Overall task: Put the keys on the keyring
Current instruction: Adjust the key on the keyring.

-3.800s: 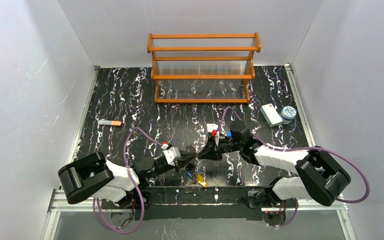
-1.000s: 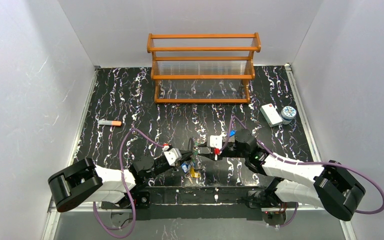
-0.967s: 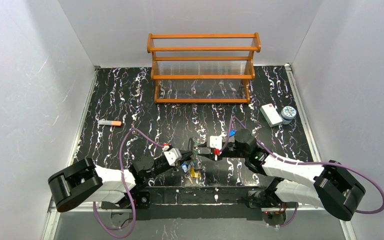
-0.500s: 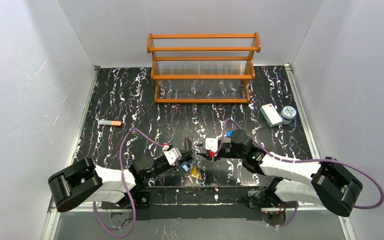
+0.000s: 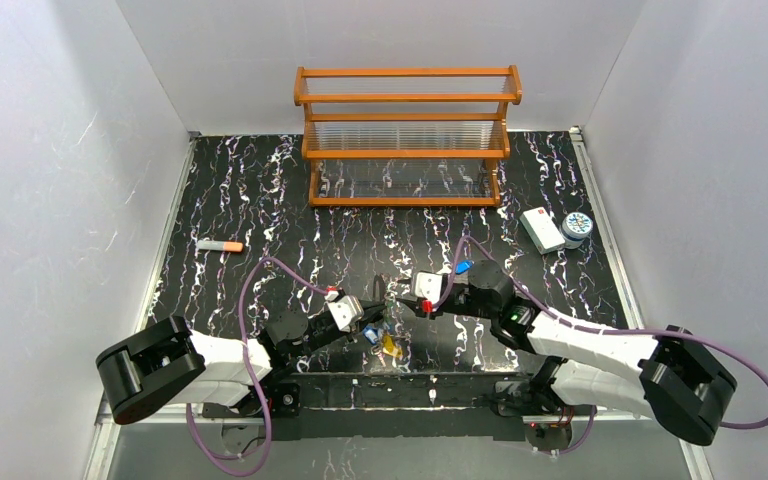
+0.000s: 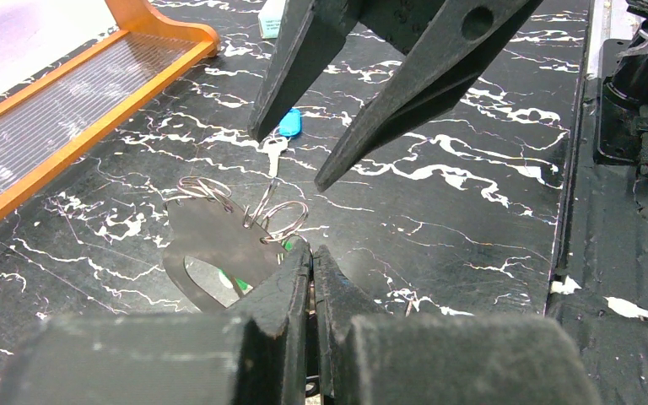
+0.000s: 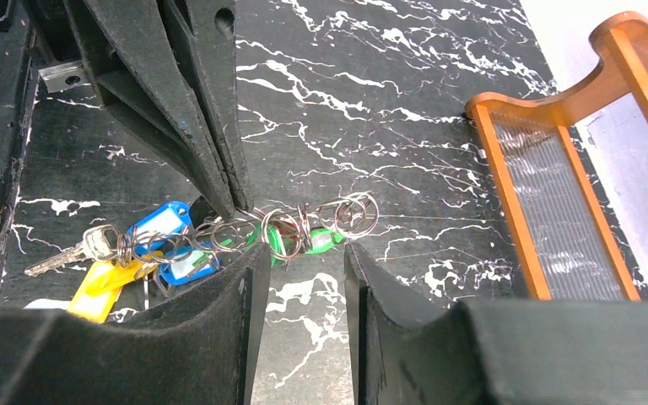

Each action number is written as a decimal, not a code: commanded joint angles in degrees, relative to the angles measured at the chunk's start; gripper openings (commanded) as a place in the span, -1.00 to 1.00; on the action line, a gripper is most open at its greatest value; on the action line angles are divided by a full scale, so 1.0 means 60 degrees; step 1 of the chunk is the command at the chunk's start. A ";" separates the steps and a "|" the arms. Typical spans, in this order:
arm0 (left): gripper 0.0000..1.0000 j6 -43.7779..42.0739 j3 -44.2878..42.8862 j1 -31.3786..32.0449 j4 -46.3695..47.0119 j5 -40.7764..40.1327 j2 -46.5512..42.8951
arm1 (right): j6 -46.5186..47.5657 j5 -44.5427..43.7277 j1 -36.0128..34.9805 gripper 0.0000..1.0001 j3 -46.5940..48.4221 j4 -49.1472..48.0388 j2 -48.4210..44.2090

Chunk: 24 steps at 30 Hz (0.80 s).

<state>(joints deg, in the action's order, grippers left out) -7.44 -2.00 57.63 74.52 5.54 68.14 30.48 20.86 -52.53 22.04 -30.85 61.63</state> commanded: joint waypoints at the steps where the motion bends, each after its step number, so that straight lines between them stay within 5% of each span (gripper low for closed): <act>1: -1.00 0.0074 -0.0123 0.0049 -0.0277 0.0036 0.0038 | 0.0139 -0.0107 -0.0061 -0.09 -0.0001 0.0234 -0.0499; 9: -1.00 0.0102 -0.0135 0.0049 -0.0262 0.0041 0.0030 | 0.0146 0.0527 -0.0156 -0.28 -0.0025 0.0462 -0.0381; 24: -1.00 0.0178 -0.0066 0.0049 -0.0269 -0.0015 -0.0178 | 0.0457 0.0051 -0.0399 -0.25 0.0589 0.0005 0.0621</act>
<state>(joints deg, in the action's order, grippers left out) -7.07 -2.00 57.60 74.46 5.34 68.01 32.23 22.70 -54.46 22.65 -27.16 65.47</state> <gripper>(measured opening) 0.010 0.374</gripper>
